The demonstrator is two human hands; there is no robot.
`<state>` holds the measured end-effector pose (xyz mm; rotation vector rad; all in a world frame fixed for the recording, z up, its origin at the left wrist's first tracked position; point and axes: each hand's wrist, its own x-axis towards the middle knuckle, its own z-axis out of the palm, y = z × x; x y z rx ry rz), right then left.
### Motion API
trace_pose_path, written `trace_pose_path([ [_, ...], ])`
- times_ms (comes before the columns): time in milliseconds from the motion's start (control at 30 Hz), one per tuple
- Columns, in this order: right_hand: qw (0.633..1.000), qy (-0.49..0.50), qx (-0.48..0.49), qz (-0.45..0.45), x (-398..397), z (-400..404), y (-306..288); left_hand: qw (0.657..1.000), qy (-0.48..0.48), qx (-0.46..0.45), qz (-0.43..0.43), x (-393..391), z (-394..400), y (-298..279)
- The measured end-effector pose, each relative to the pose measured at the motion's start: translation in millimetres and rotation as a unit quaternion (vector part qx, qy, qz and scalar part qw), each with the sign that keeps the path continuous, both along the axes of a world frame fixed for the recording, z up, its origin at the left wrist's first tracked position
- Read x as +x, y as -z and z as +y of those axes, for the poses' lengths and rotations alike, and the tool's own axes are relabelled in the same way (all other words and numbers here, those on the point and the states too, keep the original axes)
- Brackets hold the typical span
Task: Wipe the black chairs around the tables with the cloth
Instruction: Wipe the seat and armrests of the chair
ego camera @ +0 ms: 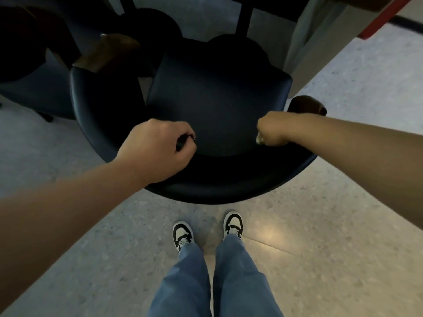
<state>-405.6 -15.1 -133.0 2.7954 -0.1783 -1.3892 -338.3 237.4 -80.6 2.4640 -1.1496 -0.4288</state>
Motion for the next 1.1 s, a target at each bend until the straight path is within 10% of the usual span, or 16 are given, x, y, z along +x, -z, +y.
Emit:
trace_pose_path([
  [233,0.99,0.088,0.112,-0.017,34.1,47.0,7.5,0.999,-0.031,0.007,-0.016,-2.4,-1.7,-1.5],
  [433,0.841,0.297,0.445,-0.084,61.0,135.0,24.4,0.998,-0.055,-0.009,-0.02,-3.6,1.0,-2.2],
  [667,0.955,0.137,0.264,0.022,30.6,70.6,40.5,0.997,-0.082,-0.005,0.009,-4.0,0.4,-3.1],
  [900,0.989,0.0,0.062,0.131,23.4,-7.1,29.7,0.997,-0.074,0.002,0.014,-4.0,-1.1,-6.1],
  [1100,0.988,0.01,0.112,0.102,17.9,-12.5,34.7,0.997,-0.076,0.0,0.018,-3.0,0.7,-3.2],
])
